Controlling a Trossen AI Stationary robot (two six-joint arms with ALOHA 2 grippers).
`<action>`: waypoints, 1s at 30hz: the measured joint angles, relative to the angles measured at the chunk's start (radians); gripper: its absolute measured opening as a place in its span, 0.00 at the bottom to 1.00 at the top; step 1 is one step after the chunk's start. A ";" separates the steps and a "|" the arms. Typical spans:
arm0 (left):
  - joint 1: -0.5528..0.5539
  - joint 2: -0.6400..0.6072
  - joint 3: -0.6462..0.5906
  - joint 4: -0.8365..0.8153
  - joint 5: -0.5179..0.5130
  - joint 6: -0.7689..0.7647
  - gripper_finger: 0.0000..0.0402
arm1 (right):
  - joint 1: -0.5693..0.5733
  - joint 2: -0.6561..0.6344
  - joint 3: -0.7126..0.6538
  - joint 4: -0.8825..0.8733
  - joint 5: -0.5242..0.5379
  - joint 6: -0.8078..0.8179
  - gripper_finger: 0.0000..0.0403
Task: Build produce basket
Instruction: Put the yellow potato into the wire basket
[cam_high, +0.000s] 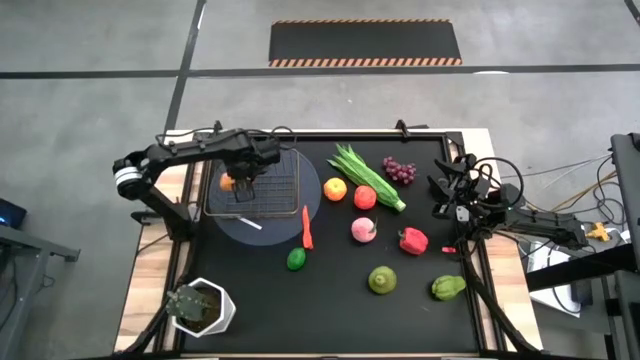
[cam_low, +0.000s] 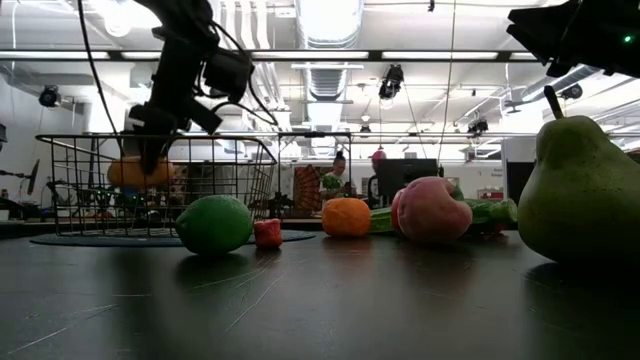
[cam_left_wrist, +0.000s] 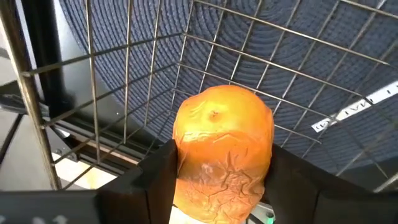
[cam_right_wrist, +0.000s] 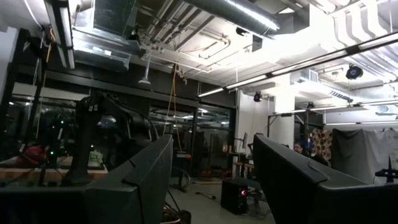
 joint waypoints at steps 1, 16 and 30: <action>0.000 0.004 -0.004 0.001 -0.004 -0.003 0.47 | 0.000 0.000 0.000 0.000 0.000 0.000 0.52; 0.000 0.071 -0.005 0.039 -0.077 -0.013 0.47 | 0.000 0.000 0.000 0.000 0.000 -0.011 0.52; 0.000 0.073 -0.007 0.040 -0.095 -0.015 0.49 | 0.000 0.000 0.000 -0.003 0.000 -0.009 0.52</action>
